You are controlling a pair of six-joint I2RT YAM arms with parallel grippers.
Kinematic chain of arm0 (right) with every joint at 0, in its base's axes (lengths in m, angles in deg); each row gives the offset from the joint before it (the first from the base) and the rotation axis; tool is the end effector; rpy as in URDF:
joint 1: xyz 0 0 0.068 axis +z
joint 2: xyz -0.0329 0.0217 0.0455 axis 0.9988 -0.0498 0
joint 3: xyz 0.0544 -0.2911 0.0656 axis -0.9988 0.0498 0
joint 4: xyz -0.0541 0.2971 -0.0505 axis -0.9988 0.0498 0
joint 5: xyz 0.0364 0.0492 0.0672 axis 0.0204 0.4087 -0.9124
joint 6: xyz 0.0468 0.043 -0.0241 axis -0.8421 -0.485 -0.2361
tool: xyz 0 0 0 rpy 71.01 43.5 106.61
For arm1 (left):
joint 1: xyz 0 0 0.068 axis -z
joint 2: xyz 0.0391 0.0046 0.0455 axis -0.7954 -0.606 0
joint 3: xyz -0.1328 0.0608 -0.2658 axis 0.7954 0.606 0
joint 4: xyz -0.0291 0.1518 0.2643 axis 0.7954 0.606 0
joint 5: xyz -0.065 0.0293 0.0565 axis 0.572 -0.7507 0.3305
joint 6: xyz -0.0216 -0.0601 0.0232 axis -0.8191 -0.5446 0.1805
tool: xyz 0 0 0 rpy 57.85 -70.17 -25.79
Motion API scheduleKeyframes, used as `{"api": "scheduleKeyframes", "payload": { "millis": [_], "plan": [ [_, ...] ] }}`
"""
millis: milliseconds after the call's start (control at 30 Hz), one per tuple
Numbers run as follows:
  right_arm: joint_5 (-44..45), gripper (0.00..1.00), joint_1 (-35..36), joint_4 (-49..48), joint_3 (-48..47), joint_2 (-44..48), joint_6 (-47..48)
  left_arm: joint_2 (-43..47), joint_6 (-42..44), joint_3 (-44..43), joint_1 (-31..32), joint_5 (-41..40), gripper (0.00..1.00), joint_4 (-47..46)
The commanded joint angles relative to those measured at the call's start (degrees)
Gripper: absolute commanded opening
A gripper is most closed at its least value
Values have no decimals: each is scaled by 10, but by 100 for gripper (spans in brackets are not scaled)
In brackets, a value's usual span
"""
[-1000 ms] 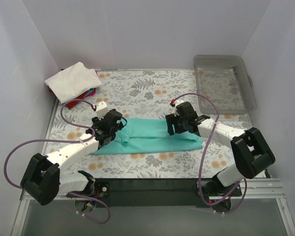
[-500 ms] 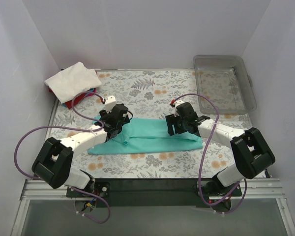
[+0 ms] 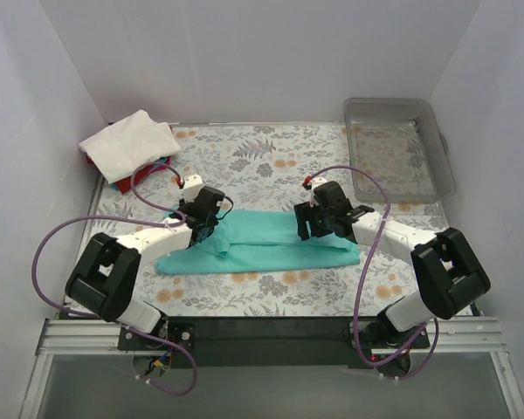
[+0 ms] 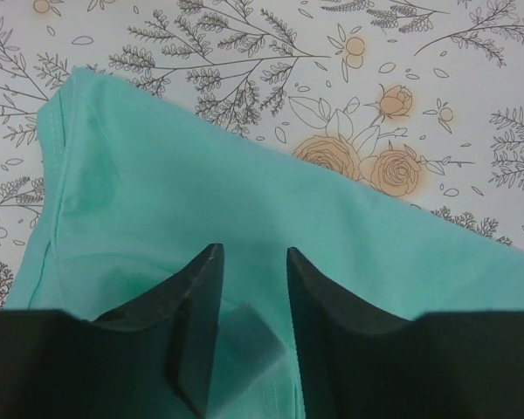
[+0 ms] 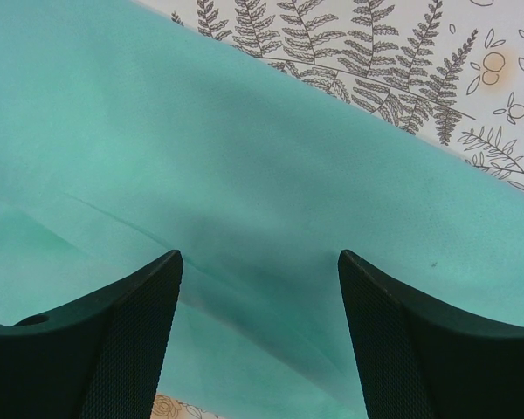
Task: Fold and stack the t-shirts
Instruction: Fold the tshirt
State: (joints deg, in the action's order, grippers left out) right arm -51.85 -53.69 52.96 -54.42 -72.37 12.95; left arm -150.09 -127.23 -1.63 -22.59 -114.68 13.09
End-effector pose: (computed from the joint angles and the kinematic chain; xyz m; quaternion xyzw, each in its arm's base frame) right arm 0.2914 0.1892 0.1756 -0.1651 0.9146 0.1199 0.3491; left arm 0.2997 -0.1369 0.1617 -0.4275 0.7989 -0.0639 0.4182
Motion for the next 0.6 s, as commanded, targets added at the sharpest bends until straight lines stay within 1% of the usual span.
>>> {"api": "scheduleKeyframes", "payload": {
  "millis": [0, 33, 100, 233, 433, 567],
  "plan": [
    [-5, 66, 2, -16, 3, 9, 3, 39, 0, 14, 0, 3, 32, 10],
    [-5, 66, 2, -16, 3, 8, 3, 46, 0, 15, 0, 6, 26, 14],
    [-5, 66, 2, -16, 3, 8, 2, 54, -2, 20, 0, 12, 22, 23],
    [-3, 66, 2, -16, 4, 11, 2, 73, -9, 38, 0, 13, 1, 47],
    [-7, 66, 3, -17, 4, 11, 2, 135, -35, 59, 0, -17, 0, 105],
    [-11, 66, 4, -18, 4, 9, 2, 172, -60, 76, 0, -8, 0, 131]
  ]
}}
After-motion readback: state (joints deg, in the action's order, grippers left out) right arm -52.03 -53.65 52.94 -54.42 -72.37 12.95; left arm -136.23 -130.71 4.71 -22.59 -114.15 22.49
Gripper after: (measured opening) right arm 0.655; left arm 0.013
